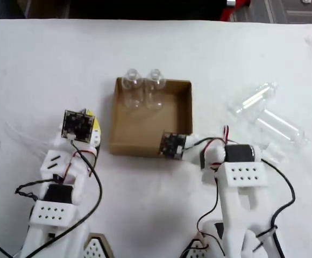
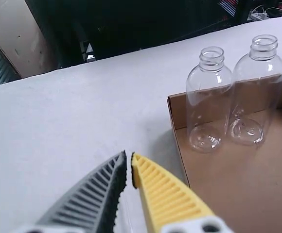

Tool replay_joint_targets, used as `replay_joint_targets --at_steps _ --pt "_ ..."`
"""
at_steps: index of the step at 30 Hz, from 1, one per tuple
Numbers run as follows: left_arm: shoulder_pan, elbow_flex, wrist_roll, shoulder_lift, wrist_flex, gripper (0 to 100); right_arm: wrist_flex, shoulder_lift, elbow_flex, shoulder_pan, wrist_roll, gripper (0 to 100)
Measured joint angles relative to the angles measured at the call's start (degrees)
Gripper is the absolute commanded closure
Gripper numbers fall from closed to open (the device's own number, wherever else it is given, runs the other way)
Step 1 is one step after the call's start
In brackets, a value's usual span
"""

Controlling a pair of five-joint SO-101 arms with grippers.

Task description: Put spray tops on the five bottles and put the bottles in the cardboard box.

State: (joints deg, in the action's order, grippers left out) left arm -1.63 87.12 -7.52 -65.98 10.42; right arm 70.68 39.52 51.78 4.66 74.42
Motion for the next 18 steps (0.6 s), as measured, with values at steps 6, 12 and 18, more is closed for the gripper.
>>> replay_joint_targets --at_steps 6,12,18 --pt "0.0 0.0 0.0 0.0 0.0 98 -4.2 -5.7 0.0 0.9 -1.6 82.2" --pt "0.0 0.0 0.0 0.0 0.0 98 -7.9 -11.8 0.0 0.7 -2.3 82.2" --pt "0.0 0.0 0.0 0.0 0.0 98 -10.0 -15.7 0.0 0.7 -2.2 82.2"
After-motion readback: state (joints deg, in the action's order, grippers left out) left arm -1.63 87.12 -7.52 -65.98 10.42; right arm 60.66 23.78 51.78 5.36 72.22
